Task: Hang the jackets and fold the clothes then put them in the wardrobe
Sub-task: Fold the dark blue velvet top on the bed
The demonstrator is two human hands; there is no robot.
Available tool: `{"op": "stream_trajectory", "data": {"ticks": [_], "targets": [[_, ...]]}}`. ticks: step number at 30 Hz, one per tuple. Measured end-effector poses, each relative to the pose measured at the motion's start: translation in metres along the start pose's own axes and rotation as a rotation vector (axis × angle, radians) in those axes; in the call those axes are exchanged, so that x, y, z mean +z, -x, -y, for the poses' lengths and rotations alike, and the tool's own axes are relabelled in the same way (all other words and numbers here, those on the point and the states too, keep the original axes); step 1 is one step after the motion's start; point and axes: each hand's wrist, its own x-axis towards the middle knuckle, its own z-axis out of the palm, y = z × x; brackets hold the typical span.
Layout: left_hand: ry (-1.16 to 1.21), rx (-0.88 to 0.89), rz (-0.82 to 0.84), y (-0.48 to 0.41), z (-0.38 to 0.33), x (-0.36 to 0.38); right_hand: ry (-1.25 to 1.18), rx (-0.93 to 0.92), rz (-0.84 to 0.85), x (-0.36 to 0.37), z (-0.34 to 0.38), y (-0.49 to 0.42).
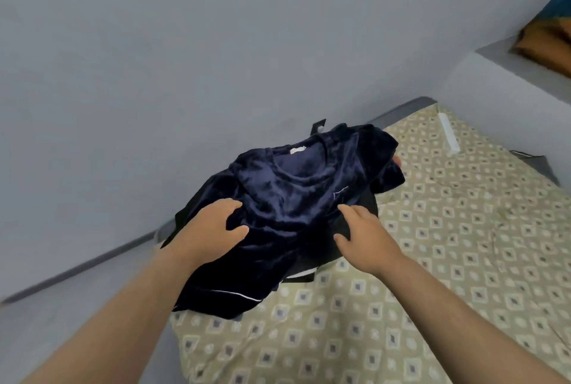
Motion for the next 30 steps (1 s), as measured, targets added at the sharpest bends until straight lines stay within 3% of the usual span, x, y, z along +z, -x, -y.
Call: {"op": "stream_trajectory", "data": {"ticks": [4, 8, 11, 14, 17, 23, 30], "targets": [[-0.016, -0.027, 0.012, -0.076, 0.010, 0.041, 0.025, -0.114, 0.070, 0.055, -0.030, -0.083], [-0.043, -0.045, -0.031, -0.154, 0.024, 0.075, 0.065, -0.205, -0.027, 0.094, -0.059, -0.172], [-0.067, -0.064, -0.070, -0.199, 0.036, 0.097, 0.036, -0.173, -0.044, 0.114, -0.076, -0.222], [-0.061, -0.085, -0.076, -0.230, 0.054, 0.122, -0.026, -0.085, 0.090, 0.144, -0.100, -0.254], [-0.062, -0.076, -0.127, -0.250, 0.062, 0.141, -0.014, -0.032, 0.167, 0.176, -0.118, -0.263], [-0.241, -0.074, -0.222, -0.280, 0.065, 0.153, -0.072, 0.012, 0.015, 0.200, -0.131, -0.269], [-0.090, -0.059, -0.328, -0.256, 0.070, 0.175, -0.073, 0.061, -0.127, 0.210, -0.131, -0.255]]}}
